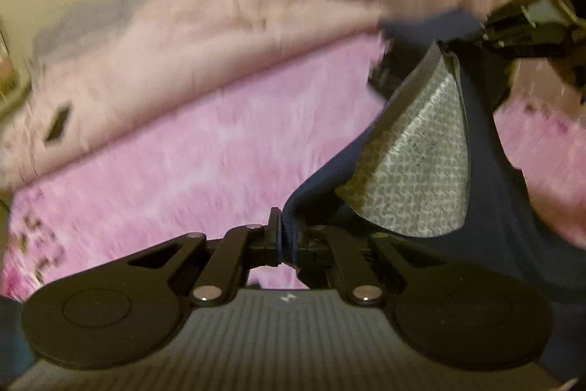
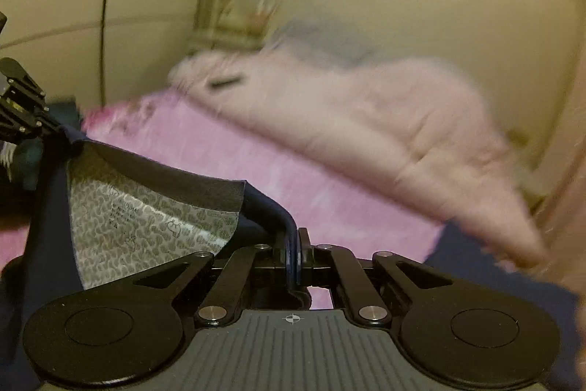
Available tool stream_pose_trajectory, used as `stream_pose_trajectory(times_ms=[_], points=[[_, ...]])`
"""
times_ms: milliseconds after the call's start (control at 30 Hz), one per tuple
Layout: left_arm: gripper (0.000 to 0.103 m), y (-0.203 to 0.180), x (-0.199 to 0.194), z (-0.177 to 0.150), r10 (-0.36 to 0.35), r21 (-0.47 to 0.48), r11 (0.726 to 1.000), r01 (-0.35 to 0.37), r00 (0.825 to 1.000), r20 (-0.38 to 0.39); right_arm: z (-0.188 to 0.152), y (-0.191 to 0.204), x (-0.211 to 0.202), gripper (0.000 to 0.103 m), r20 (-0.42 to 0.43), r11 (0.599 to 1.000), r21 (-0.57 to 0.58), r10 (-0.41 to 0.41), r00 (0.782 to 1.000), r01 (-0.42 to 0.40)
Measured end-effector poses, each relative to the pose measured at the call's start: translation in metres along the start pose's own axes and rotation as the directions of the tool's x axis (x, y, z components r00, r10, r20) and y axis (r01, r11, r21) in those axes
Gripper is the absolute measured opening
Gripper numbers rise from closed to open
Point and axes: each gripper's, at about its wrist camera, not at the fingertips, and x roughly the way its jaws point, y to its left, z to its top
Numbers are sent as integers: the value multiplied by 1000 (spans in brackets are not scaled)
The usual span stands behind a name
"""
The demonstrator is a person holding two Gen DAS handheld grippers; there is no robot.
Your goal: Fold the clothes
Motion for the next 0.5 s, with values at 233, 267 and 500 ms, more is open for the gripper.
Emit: stream_pose_trajectory(times_ms=[233,267,500], points=[[3,-42,-139,31,-57,107,994,34,974,218,23,79,-160,0,114,971,23,-240,964,239],[3,-50,-154,27,-81,136,989,50,970,230,26,91,-183,0,130,962,29,-273,953,272],[3,-76,-287,50,-150,252,967,40,888,435,82,163,-352,0,334,859,63,-498,800,508]])
